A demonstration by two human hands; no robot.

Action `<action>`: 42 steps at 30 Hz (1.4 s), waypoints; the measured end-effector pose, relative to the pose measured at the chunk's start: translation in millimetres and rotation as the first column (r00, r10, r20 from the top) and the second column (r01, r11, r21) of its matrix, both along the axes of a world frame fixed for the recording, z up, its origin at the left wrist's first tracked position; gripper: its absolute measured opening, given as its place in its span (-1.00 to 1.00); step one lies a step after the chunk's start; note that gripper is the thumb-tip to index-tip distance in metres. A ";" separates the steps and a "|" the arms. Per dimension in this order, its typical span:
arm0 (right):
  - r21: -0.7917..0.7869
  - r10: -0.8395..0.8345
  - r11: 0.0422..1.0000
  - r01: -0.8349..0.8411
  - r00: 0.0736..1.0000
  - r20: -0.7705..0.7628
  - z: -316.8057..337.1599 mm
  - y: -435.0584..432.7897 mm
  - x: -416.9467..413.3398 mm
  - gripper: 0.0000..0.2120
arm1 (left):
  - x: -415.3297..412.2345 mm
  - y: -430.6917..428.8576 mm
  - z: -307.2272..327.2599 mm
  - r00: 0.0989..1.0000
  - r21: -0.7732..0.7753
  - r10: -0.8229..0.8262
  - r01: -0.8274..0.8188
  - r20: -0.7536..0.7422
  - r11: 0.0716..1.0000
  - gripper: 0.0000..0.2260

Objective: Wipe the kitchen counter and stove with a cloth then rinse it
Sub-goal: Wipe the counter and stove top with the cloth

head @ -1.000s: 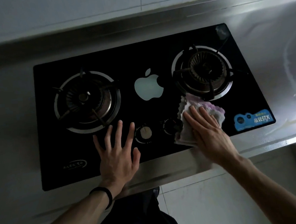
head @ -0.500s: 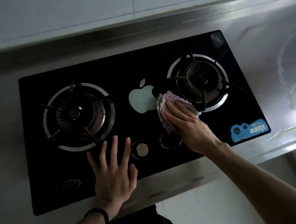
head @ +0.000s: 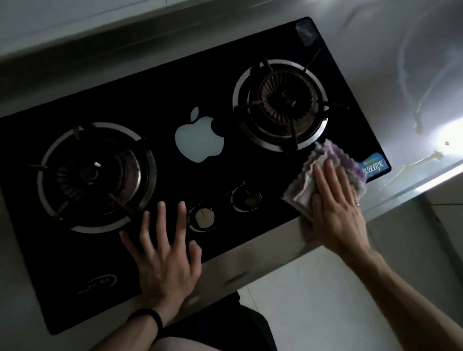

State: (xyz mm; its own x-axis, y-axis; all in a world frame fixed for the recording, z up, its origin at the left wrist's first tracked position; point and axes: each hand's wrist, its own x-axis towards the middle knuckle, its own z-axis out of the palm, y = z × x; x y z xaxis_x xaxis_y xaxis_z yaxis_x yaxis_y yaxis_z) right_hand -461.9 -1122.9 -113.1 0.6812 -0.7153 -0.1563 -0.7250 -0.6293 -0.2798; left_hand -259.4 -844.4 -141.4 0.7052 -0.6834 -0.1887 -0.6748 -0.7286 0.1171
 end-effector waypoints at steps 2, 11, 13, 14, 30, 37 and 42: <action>0.009 -0.105 0.994 0.105 0.994 -0.035 -4.4 -9.0 7.5 -0.41 | -0.9 -1.6 2.3 1.000 0.009 -0.002 0.002 -0.008 1.000 -0.35; 0.131 -0.353 0.923 0.362 0.931 -0.090 -8.3 145.5 59.3 -0.37 | -1.4 -2.6 1.4 1.000 -0.016 0.004 -0.004 -0.012 1.000 -0.34; 0.152 -0.342 0.927 0.344 0.939 -0.041 -9.8 201.3 68.8 -0.33 | -1.4 -2.1 -1.1 1.000 -0.018 0.002 -0.002 -0.006 1.000 -0.35; 0.158 -0.343 0.927 0.341 0.939 -0.020 -9.8 219.6 74.7 -0.34 | -1.2 -1.3 -2.7 1.000 -0.014 0.000 0.000 -0.003 1.000 -0.36; 0.112 -0.498 0.857 0.504 0.864 -0.073 -16.1 14.0 -12.9 -0.34 | -20.6 -4.3 37.3 0.957 -0.283 -0.290 0.272 -0.023 0.920 -0.31; 0.055 -0.473 0.879 0.474 0.880 -0.029 -20.4 10.9 -18.9 -0.35 | -96.4 -114.3 49.9 0.850 -0.357 -0.488 0.401 -0.198 0.844 -0.32; 0.078 -0.434 0.898 0.433 0.901 -0.009 -20.9 1.8 -28.8 -0.35 | -110.1 -202.8 28.1 0.890 -0.242 -0.419 0.373 -0.178 0.896 -0.30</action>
State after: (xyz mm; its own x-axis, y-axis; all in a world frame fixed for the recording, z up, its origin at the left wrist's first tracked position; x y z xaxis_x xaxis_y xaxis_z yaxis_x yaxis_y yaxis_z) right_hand -490.8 -1121.1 -134.0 0.3078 -0.9262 -0.2178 -0.9187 -0.2298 -0.3213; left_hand -369.5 -1047.2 -113.3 0.3237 -0.9357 -0.1400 -0.8423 -0.3524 0.4078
